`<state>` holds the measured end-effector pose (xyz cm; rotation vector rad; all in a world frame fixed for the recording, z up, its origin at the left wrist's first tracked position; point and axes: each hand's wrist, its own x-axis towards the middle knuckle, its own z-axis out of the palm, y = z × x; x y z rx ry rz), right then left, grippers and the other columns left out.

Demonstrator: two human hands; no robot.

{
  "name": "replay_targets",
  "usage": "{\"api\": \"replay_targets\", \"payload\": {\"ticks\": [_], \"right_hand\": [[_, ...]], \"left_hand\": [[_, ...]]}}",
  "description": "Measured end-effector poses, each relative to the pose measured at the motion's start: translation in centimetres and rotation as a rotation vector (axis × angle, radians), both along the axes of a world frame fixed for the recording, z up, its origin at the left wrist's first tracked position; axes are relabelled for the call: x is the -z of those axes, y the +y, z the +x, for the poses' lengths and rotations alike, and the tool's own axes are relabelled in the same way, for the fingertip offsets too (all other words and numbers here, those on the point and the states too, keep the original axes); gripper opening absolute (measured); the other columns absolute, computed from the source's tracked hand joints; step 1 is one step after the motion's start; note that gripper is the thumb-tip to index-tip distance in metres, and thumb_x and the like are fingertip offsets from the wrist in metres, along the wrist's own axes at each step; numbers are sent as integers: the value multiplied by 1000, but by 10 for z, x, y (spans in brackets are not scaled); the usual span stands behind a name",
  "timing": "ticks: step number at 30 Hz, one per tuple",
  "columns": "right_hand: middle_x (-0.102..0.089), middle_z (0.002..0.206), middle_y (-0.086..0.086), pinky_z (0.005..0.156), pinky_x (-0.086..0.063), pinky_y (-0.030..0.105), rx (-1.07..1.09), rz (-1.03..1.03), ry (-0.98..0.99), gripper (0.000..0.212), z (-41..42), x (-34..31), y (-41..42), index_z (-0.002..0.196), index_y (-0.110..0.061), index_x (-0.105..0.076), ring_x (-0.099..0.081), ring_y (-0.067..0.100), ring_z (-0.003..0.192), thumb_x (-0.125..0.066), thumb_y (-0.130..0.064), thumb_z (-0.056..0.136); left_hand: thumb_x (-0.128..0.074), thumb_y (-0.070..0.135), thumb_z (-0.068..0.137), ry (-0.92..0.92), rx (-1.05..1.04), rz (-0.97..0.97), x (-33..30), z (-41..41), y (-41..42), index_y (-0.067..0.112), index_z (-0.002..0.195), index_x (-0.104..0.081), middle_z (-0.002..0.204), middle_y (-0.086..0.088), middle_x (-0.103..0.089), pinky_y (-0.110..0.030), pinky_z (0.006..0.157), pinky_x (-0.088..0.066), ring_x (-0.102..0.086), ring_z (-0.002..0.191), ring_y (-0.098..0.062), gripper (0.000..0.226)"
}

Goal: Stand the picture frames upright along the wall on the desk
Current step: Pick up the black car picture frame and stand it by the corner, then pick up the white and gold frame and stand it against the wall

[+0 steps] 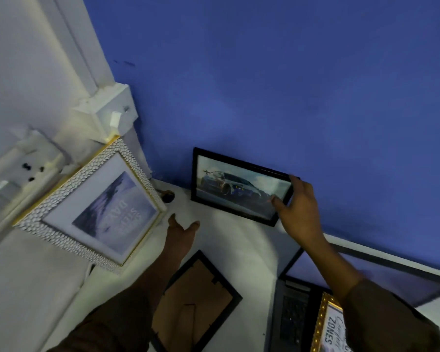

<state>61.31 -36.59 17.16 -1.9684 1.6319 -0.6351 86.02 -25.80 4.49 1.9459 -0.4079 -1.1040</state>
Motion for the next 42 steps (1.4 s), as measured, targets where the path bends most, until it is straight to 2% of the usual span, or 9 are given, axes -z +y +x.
{"api": "replay_targets", "payload": {"ticks": [8, 12, 17, 24, 31, 35, 38, 40, 42], "right_hand": [[-43, 150, 14, 105, -37, 28, -288, 92, -47, 72, 80, -10, 46, 156, -12, -33, -48, 28, 133, -68, -30, 95], [-46, 152, 14, 116, -33, 37, -425, 96, -34, 68, 121, -8, 64, 151, -8, -40, -41, 31, 141, -68, -32, 94], [-45, 155, 15, 113, -40, 52, -520, 186, 5, 78, 182, -2, 69, 153, -11, -36, -44, 33, 141, -67, -48, 91], [-51, 146, 8, 93, -34, 22, -533, 340, -59, 61, 249, -5, 55, 148, -12, -41, -49, 26, 133, -68, -24, 95], [-46, 153, 9, 109, -43, 40, -578, 411, -61, 67, 299, 3, 39, 153, -18, -34, -47, 33, 137, -65, -18, 94], [-52, 145, 11, 104, -49, 50, -613, 416, -49, 70, 308, 14, 40, 149, -20, -37, -52, 33, 130, -71, -16, 88], [-50, 148, 11, 107, -47, 53, -636, 385, -71, 71, 300, 20, 36, 149, -21, -37, -49, 33, 134, -71, -12, 88], [-49, 150, 10, 106, -47, 54, -651, 371, -87, 72, 290, 23, 37, 149, -20, -38, -47, 32, 137, -72, -11, 87], [-49, 151, 8, 106, -48, 55, -650, 353, -118, 75, 278, 26, 37, 150, -21, -38, -47, 31, 139, -74, -12, 85]], "left_hand": [[-73, 32, 94, -9, -241, -97, -33, 26, 108, 12, 163, -16, 163, -13, -34, -46, 122, -33, -39, 147, -32, 92], [-77, 24, 90, -74, -395, -140, -41, 56, 152, 6, 148, -39, 146, -18, -53, -49, 113, -44, -54, 132, -36, 71], [-69, 24, 98, -79, -480, -109, -61, 90, 186, 13, 152, -29, 132, -7, -50, -36, 98, -45, -52, 116, -24, 69], [-76, 28, 91, -155, -383, -66, -60, 127, 191, 15, 141, -47, 134, -13, -62, -40, 96, -53, -62, 121, -30, 59], [-64, 23, 100, -292, -150, -63, -60, 151, 171, 13, 140, -58, 131, -7, -67, -40, 100, -53, -64, 119, -29, 42], [-58, 18, 104, -512, -65, 52, -58, 160, 179, 5, 98, -66, 85, -9, -67, -8, 53, -38, -63, 72, -23, 16], [-85, -2, 79, -623, 126, 171, -54, 165, 184, -1, 86, -73, 71, -14, -71, -8, 43, -23, -68, 53, -28, 14], [-91, -6, 68, -698, 157, 196, -47, 168, 188, -4, 88, -75, 75, -19, -74, -19, 49, -40, -74, 59, -37, 26], [-76, 3, 89, -731, 125, 163, -64, 161, 187, -7, 107, -71, 96, -24, -75, -29, 66, -44, -74, 86, -45, 21]]}}
